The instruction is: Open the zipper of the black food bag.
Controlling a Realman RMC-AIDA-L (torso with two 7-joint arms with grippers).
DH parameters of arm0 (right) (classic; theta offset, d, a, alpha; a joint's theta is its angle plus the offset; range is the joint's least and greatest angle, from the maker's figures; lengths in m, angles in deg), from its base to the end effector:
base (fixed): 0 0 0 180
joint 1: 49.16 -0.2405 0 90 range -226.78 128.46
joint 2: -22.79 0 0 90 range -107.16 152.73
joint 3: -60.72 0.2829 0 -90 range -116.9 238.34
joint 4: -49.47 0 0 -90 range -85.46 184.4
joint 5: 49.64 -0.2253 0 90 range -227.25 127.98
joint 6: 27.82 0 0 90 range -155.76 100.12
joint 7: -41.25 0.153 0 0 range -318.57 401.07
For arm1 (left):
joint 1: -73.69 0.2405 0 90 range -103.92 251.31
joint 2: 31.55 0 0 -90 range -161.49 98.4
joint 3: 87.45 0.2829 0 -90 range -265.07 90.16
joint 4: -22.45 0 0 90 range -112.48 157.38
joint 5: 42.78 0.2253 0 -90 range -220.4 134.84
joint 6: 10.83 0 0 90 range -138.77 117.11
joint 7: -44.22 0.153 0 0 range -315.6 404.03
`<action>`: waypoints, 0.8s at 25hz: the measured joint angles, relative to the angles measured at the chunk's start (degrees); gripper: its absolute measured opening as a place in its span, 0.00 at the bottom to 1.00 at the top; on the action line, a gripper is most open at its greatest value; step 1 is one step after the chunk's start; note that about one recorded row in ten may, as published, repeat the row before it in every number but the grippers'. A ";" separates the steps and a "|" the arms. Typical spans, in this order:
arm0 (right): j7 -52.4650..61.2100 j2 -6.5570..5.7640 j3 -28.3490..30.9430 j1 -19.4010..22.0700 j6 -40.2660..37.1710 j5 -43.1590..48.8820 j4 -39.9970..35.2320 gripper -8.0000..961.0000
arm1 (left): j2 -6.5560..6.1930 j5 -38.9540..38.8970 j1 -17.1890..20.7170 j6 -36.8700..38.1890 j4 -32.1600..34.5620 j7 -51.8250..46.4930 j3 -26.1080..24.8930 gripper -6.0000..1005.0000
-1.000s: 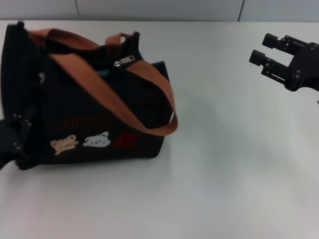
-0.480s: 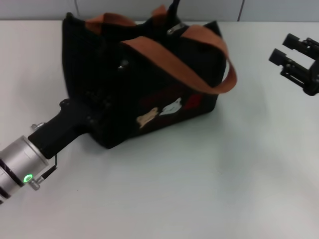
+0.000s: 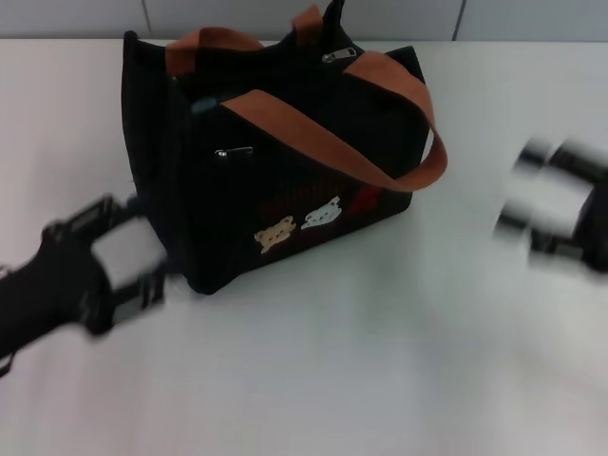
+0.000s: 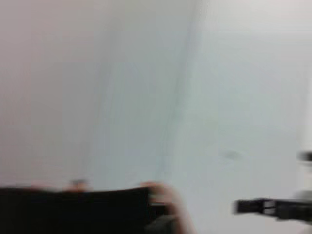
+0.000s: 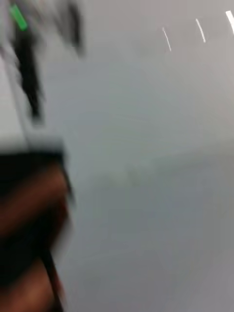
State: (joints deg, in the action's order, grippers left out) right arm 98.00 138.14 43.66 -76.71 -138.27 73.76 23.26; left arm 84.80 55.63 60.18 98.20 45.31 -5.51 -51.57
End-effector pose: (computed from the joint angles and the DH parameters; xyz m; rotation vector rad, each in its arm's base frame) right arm 0.3130 0.2940 0.0111 -2.6751 0.3295 1.0666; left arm -0.3416 0.2306 -0.0003 -2.4454 -0.3740 -1.1762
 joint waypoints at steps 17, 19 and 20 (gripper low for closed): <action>-4.19 2.74 -17.05 -2.04 -3.19 0.87 -1.09 0.85 | 0.80 10.24 -1.29 4.64 3.07 1.42 1.27 0.81; -4.20 2.78 -17.09 -2.06 -3.20 0.78 -1.01 0.85 | 0.85 10.19 -1.28 4.65 3.05 1.43 1.24 0.81; -4.21 2.79 -17.11 -2.06 -3.21 0.61 -0.97 0.85 | 0.85 10.13 -1.28 4.66 3.00 1.44 1.22 0.81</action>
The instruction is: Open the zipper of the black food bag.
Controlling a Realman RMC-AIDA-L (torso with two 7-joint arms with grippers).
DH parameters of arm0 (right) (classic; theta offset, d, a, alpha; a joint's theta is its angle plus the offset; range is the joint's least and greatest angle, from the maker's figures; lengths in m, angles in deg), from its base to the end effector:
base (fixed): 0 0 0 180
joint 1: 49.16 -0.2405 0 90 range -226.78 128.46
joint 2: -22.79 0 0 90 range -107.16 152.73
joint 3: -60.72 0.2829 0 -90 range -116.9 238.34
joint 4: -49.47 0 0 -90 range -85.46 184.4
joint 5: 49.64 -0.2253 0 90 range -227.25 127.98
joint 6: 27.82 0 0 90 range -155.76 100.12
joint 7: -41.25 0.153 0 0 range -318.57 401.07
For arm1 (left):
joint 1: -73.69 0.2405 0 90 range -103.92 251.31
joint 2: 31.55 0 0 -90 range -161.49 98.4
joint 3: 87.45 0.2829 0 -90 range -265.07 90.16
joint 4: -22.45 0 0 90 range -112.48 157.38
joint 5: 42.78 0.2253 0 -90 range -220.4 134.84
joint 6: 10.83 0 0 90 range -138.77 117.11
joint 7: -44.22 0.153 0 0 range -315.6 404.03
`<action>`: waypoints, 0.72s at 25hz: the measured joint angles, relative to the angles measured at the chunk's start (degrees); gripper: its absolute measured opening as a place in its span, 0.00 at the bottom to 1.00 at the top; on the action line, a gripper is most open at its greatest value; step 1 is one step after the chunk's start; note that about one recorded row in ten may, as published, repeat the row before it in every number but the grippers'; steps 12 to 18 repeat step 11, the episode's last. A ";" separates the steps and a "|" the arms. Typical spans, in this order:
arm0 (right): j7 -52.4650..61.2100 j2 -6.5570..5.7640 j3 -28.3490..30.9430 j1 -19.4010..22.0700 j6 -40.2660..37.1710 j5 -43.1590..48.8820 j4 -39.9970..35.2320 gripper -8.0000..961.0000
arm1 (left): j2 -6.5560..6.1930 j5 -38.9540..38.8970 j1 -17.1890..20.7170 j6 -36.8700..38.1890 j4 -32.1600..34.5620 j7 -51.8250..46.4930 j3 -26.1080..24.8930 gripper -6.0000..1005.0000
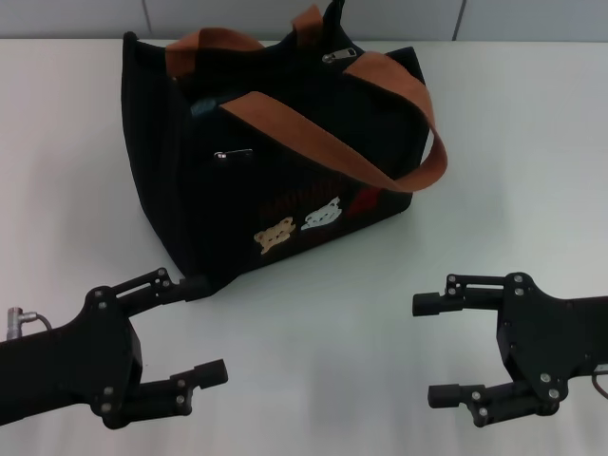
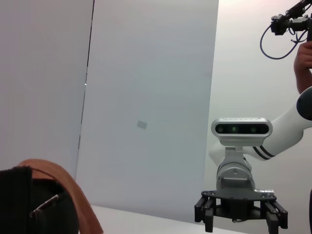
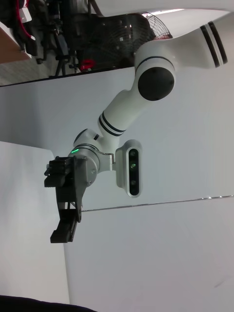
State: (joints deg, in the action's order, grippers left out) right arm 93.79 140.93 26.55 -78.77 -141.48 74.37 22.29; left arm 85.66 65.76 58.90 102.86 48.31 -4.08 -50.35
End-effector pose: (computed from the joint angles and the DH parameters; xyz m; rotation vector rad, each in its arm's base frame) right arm 0.2822 0.2742 -0.0324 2.9063 -0.0898 -1.0061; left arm -0.3305 0.2164 -0.0142 -2.6824 -0.2750 -1.1629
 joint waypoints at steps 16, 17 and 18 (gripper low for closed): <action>-0.06 0.16 0.33 0.08 -0.15 -0.14 0.05 0.85 | 0.13 -0.25 -1.38 0.15 -0.36 -0.32 -0.05 0.81; -0.06 0.16 0.33 0.08 -0.15 -0.14 0.05 0.85 | 0.13 -0.25 -1.38 0.15 -0.36 -0.32 -0.05 0.81; -0.06 0.16 0.33 0.08 -0.15 -0.14 0.05 0.85 | 0.13 -0.25 -1.38 0.15 -0.36 -0.32 -0.05 0.81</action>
